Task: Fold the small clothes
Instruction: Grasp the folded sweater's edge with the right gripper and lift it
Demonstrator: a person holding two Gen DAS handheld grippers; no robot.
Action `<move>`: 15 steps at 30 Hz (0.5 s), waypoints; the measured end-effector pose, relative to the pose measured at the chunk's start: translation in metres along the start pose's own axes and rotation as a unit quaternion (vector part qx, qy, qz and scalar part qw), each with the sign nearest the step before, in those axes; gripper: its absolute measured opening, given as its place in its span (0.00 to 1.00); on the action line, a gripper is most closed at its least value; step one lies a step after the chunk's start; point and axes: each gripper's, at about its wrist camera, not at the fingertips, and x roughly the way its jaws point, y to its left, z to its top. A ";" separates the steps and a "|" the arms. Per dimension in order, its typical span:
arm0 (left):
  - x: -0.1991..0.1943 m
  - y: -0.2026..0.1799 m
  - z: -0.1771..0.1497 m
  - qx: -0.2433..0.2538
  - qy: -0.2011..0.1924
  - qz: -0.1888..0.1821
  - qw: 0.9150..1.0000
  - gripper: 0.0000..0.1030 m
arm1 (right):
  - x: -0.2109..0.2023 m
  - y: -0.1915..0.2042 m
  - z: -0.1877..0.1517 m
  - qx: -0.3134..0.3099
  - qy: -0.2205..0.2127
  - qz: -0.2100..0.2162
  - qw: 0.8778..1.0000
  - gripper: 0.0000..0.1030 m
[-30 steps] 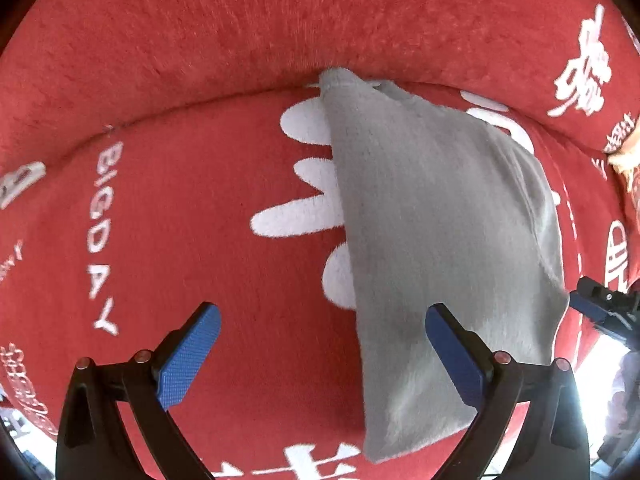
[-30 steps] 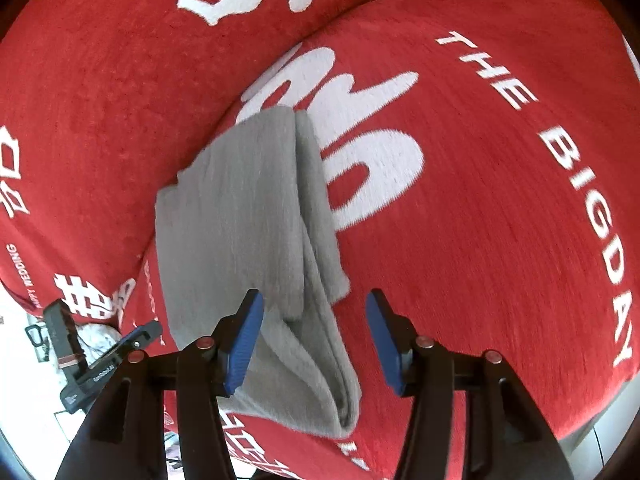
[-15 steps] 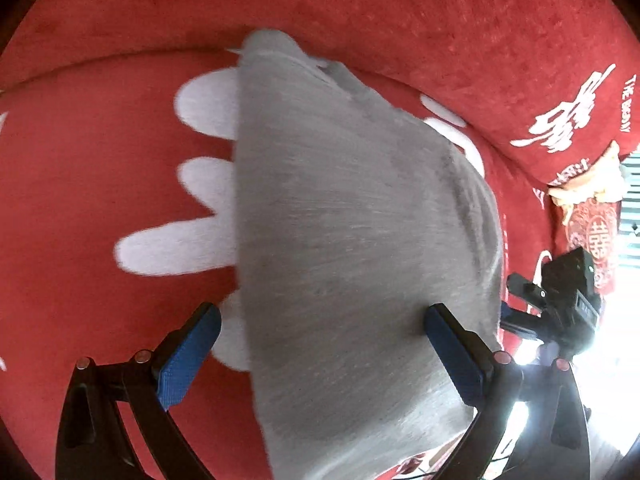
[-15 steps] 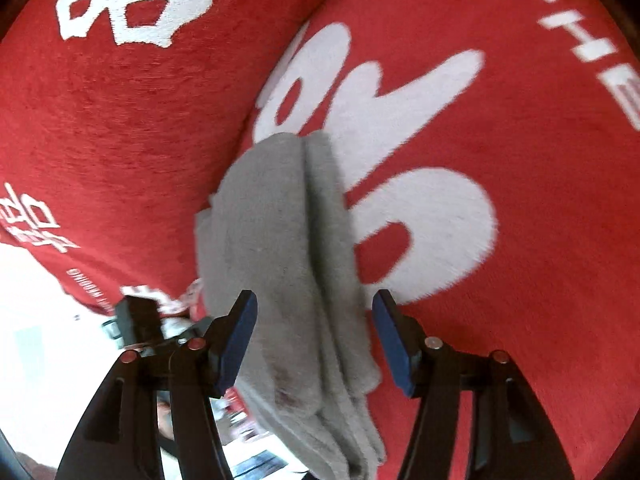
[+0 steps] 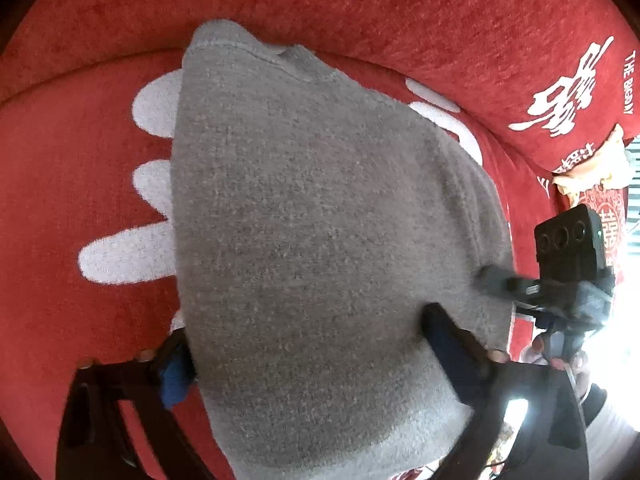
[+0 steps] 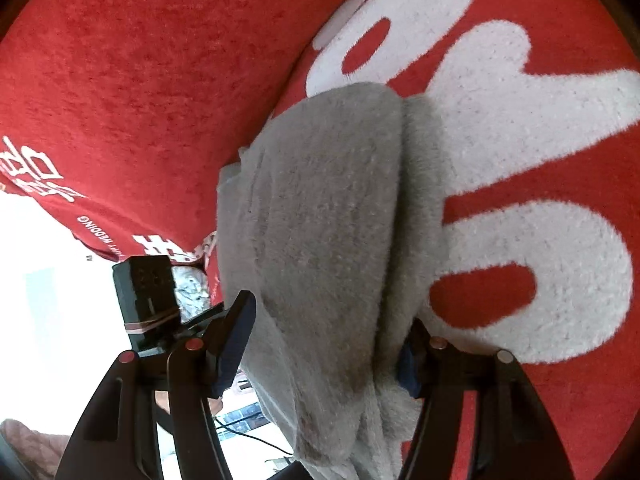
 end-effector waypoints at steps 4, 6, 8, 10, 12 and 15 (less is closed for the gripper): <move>-0.015 -0.001 -0.008 0.002 -0.021 -0.010 1.000 0.60 | 0.002 0.012 -0.009 -0.002 -0.016 0.000 1.000 0.31; -0.023 -0.004 -0.012 0.004 -0.027 -0.018 0.999 0.52 | -0.001 0.019 -0.015 0.004 -0.024 0.019 1.000 0.31; -0.032 -0.005 -0.015 0.005 -0.030 -0.028 0.999 0.50 | -0.002 0.028 -0.020 0.007 -0.027 0.035 0.999 0.31; -0.042 -0.009 -0.019 0.008 -0.036 -0.037 0.999 0.49 | -0.004 0.040 -0.028 0.004 -0.029 0.043 0.999 0.31; -0.054 -0.011 -0.026 0.014 -0.044 -0.040 0.998 0.49 | -0.005 0.050 -0.034 0.002 -0.032 0.053 0.998 0.31; -0.075 -0.005 -0.036 0.009 -0.051 -0.054 0.997 0.50 | -0.005 0.066 -0.046 0.003 -0.034 0.070 0.997 0.31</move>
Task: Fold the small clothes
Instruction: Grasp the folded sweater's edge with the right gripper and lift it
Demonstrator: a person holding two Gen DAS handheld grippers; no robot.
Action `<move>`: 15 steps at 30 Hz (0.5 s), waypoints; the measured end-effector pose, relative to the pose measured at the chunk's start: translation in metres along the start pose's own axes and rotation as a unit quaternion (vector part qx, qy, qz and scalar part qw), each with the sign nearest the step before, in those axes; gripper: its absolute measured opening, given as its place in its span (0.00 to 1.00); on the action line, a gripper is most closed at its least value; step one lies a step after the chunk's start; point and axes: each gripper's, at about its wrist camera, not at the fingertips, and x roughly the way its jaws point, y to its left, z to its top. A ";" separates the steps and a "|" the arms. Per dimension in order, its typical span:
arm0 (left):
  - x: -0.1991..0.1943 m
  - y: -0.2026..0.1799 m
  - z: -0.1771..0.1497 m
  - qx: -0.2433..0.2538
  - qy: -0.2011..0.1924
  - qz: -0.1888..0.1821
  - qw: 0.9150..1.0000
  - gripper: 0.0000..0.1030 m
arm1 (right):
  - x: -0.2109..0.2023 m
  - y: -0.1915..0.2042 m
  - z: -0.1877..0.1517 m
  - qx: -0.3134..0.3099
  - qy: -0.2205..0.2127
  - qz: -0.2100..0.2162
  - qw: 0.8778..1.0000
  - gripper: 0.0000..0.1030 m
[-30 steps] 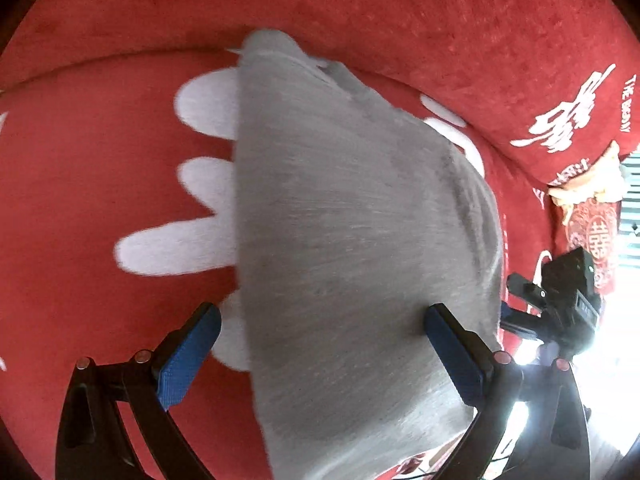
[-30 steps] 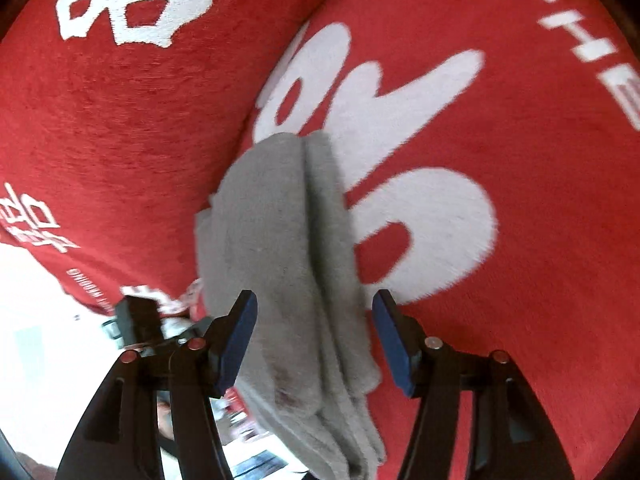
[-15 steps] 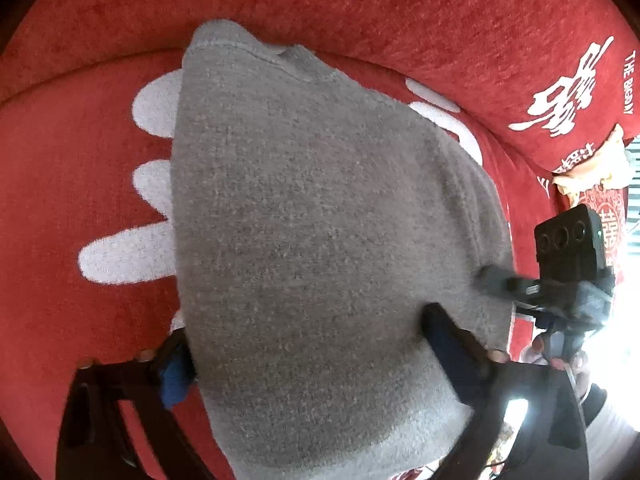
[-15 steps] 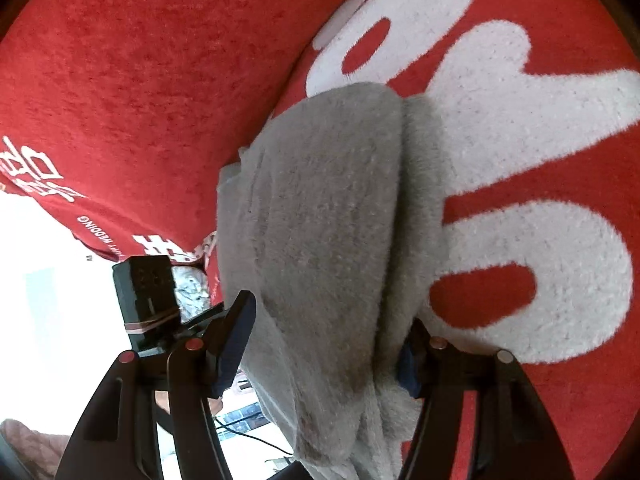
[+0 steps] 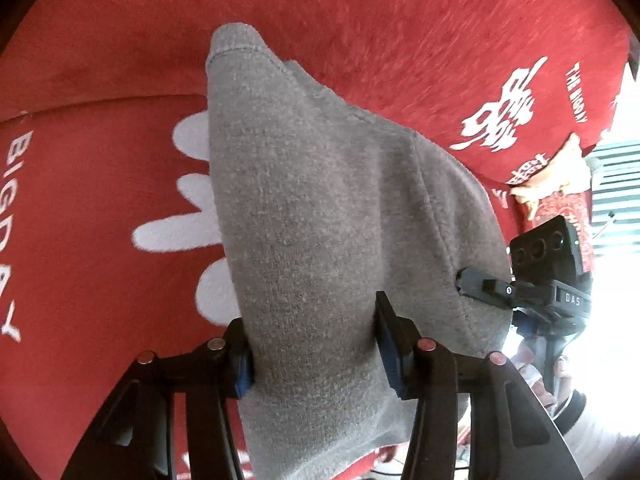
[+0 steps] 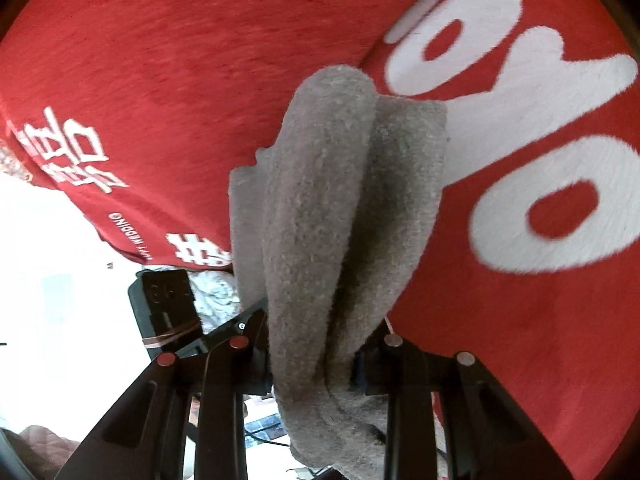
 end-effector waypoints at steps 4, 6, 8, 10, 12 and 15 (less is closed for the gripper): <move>-0.029 0.010 -0.014 0.007 -0.005 0.011 1.000 0.50 | 0.010 0.023 -0.023 -0.010 0.010 0.002 1.000 0.31; -0.040 0.021 -0.027 0.009 -0.004 0.025 1.000 0.50 | 0.027 0.030 -0.035 -0.012 0.021 -0.001 1.000 0.31; -0.052 0.039 -0.042 0.001 -0.001 0.034 0.999 0.50 | 0.036 0.029 -0.045 -0.009 0.032 0.000 0.999 0.31; -0.060 0.058 -0.056 -0.011 0.000 0.038 0.999 0.50 | 0.055 0.029 -0.057 -0.004 0.044 0.004 0.999 0.31; -0.063 0.079 -0.066 -0.024 0.003 0.045 0.999 0.50 | 0.074 0.028 -0.064 0.001 0.054 0.003 0.999 0.31; -0.054 0.112 -0.079 -0.053 0.015 0.057 0.997 0.50 | 0.104 0.023 -0.070 0.000 0.072 -0.036 0.997 0.31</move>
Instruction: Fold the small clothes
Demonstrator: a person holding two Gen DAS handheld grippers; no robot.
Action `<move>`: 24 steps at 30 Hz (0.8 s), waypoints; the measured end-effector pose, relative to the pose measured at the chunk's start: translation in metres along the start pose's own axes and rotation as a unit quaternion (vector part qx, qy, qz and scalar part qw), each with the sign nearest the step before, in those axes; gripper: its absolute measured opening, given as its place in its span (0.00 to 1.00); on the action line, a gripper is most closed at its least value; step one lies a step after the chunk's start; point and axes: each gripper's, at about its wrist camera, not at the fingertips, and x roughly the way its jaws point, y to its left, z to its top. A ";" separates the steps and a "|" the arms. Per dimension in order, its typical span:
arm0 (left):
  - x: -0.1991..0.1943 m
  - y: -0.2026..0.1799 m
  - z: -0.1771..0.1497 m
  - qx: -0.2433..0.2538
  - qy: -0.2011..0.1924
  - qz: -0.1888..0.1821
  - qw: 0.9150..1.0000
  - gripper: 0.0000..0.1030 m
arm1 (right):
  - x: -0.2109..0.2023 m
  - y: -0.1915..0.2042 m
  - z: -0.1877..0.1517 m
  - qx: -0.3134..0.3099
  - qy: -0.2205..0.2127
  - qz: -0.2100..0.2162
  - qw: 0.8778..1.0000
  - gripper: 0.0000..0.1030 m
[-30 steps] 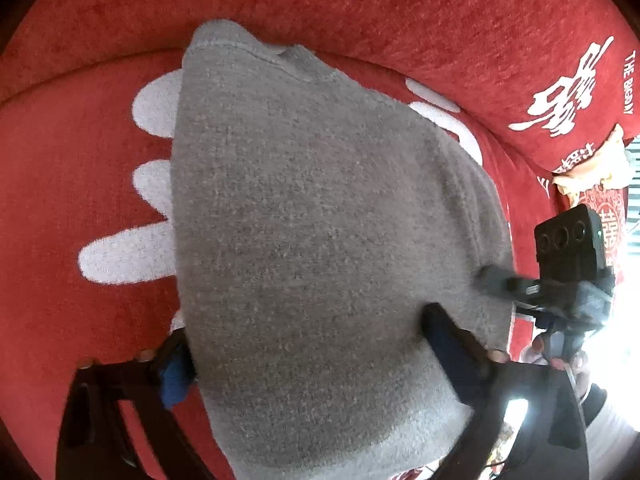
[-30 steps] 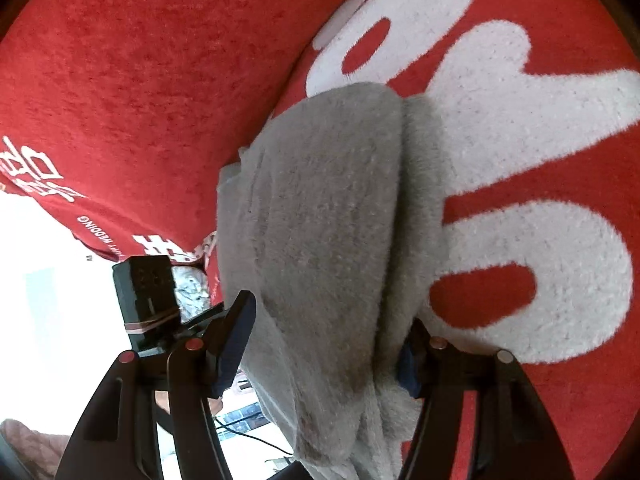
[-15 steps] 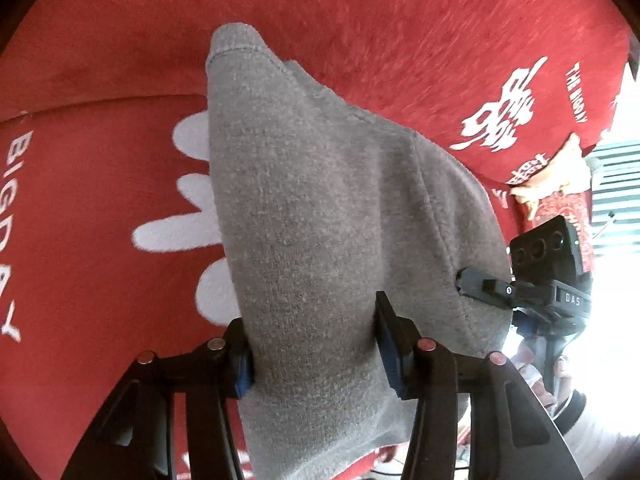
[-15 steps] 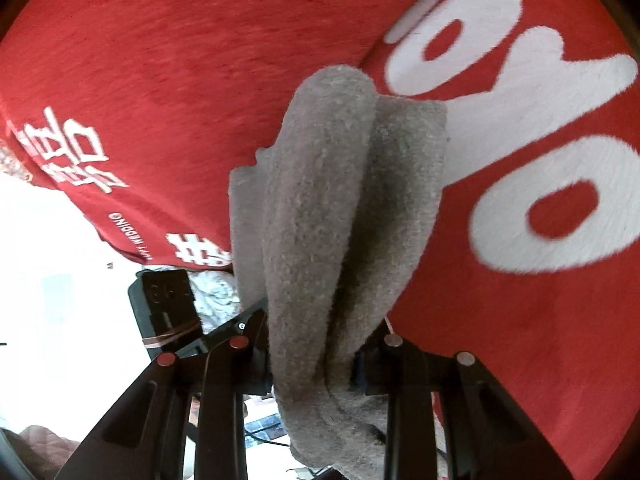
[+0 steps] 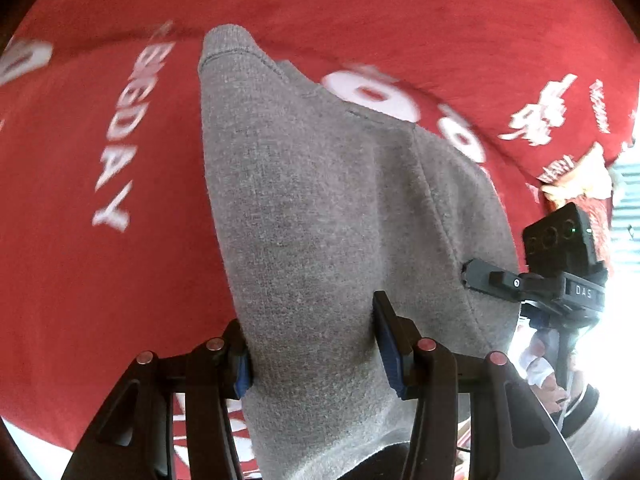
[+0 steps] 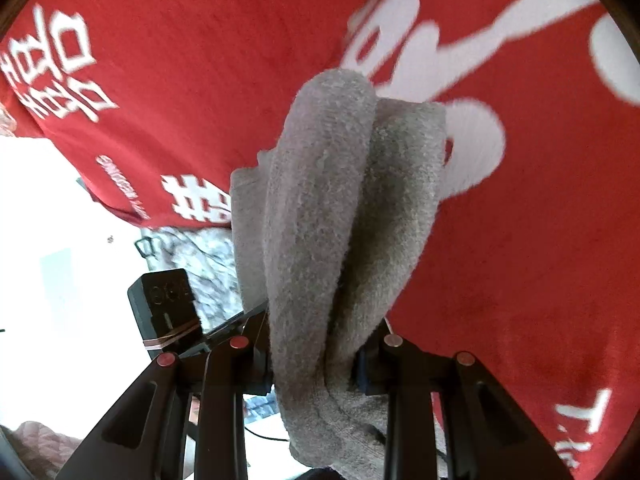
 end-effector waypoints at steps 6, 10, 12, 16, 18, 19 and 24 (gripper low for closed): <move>-0.009 0.026 -0.011 -0.019 -0.013 0.028 0.999 0.50 | -0.008 0.006 0.003 -0.006 -0.024 -0.157 0.987 0.61; -0.040 0.033 -0.015 -0.015 -0.053 0.064 0.996 0.50 | -0.039 0.022 -0.010 -0.016 -0.061 -0.182 0.981 0.61; -0.047 0.035 -0.014 -0.016 -0.061 0.070 0.996 0.50 | -0.044 0.018 -0.012 -0.009 -0.056 -0.161 0.985 0.60; -0.038 0.034 -0.014 -0.007 -0.052 0.087 0.995 0.50 | -0.017 0.001 -0.021 0.030 -0.012 -0.140 0.990 0.08; -0.027 0.030 -0.017 0.000 -0.048 0.113 0.992 0.50 | -0.016 -0.001 -0.024 0.020 -0.016 -0.165 0.986 0.08; -0.021 0.030 -0.020 0.003 -0.047 0.124 0.991 0.50 | -0.017 0.006 -0.026 -0.002 -0.028 -0.204 0.979 0.08; -0.004 0.023 -0.026 0.007 -0.052 0.140 0.989 0.50 | -0.005 0.005 -0.029 -0.059 -0.020 -0.303 0.951 0.08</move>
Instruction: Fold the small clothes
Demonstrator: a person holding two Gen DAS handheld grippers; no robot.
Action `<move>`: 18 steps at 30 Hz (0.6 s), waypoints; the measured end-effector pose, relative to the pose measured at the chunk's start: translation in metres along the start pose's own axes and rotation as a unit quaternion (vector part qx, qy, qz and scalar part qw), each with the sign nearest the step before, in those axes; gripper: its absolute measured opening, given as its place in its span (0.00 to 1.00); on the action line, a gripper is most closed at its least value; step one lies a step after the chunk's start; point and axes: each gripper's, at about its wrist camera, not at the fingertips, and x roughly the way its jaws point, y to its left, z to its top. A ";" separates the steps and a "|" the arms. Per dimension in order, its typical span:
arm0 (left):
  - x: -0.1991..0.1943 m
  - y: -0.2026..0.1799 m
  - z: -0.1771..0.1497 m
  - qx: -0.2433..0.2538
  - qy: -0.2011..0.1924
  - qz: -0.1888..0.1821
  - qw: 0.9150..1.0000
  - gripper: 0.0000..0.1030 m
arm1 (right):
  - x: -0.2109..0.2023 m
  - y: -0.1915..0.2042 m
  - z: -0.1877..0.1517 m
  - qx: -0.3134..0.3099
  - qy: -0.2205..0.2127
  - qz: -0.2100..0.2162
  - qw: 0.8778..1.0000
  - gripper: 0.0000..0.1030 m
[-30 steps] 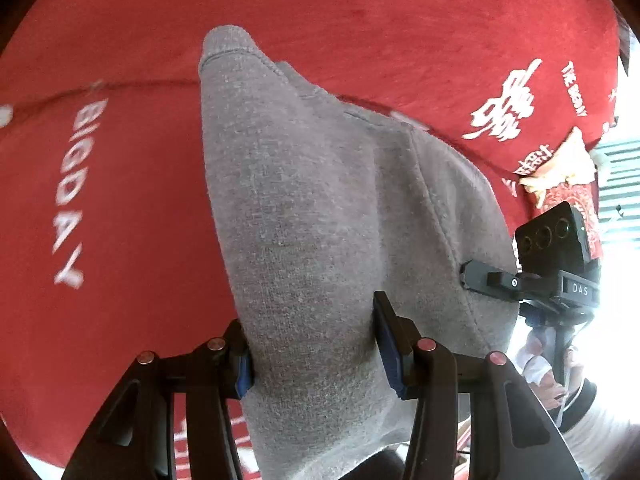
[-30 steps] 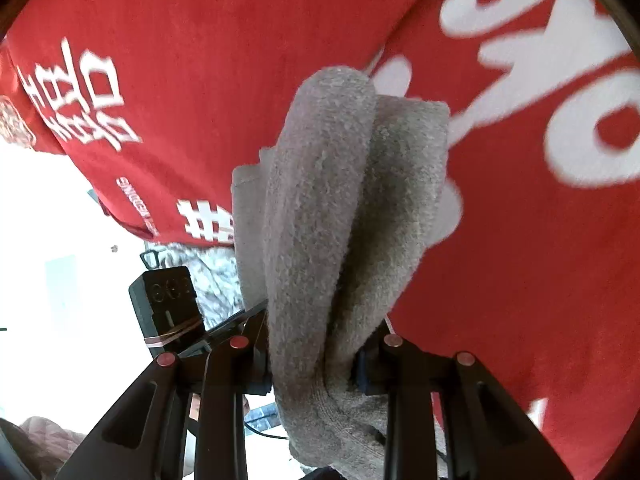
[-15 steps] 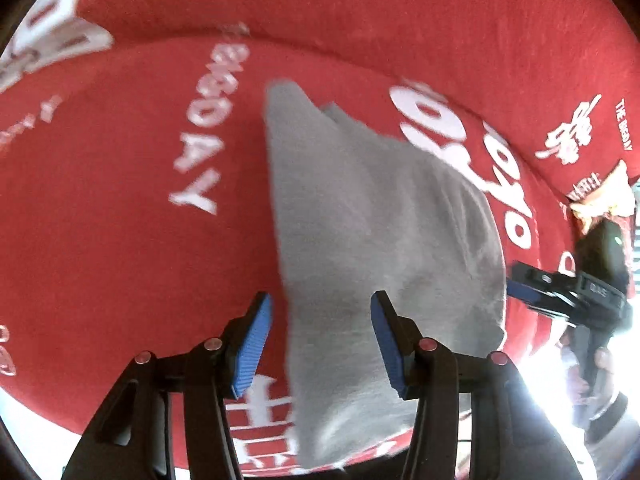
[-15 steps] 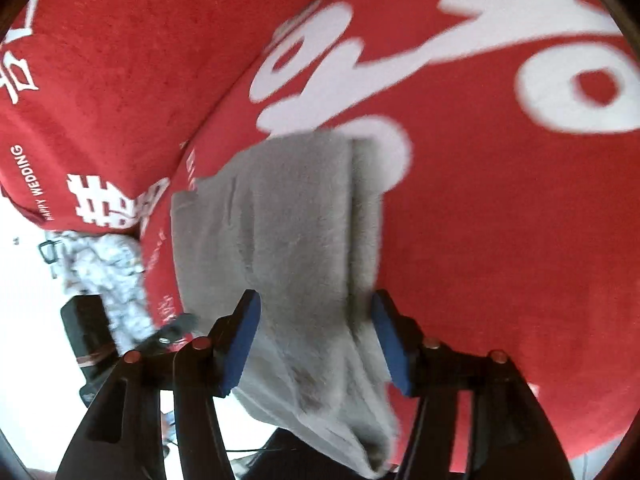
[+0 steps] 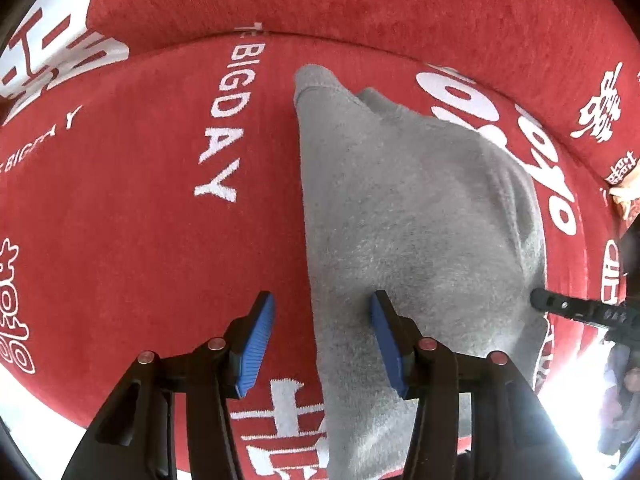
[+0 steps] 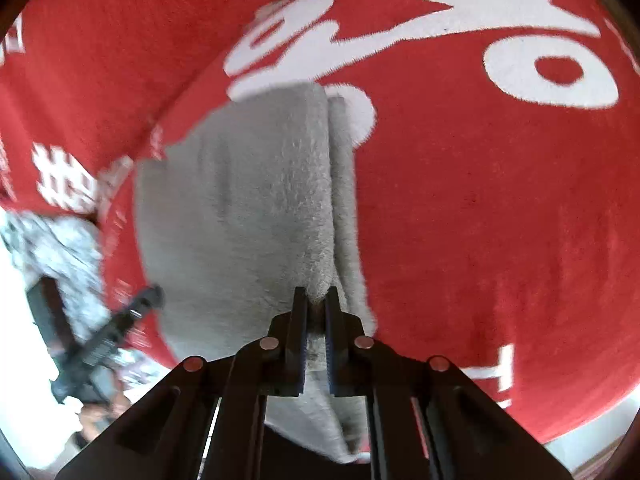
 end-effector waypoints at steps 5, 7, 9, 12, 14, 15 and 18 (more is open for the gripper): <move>-0.004 -0.007 0.000 0.013 -0.004 0.027 1.000 0.50 | -0.006 0.005 -0.003 0.000 -0.015 -0.024 1.000 0.09; -0.004 -0.005 0.000 0.010 -0.002 0.027 1.000 0.50 | -0.016 0.012 -0.008 -0.009 -0.027 -0.039 0.999 0.09; -0.004 -0.002 0.001 0.003 0.002 0.026 1.000 0.50 | -0.028 0.014 -0.016 -0.015 -0.039 -0.053 0.998 0.09; -0.004 -0.003 0.001 0.003 0.002 0.028 1.000 0.50 | -0.045 0.026 -0.030 -0.025 -0.068 -0.052 0.996 0.09; -0.004 -0.004 0.001 0.006 0.001 0.031 1.000 0.50 | -0.047 0.034 -0.033 -0.036 -0.076 -0.044 0.995 0.09; -0.004 -0.005 0.001 0.007 0.001 0.032 0.999 0.50 | -0.045 0.040 -0.034 -0.046 -0.074 -0.046 0.995 0.09; -0.003 -0.005 0.001 0.007 0.002 0.033 0.999 0.50 | -0.028 0.049 -0.035 -0.062 -0.059 -0.059 0.995 0.09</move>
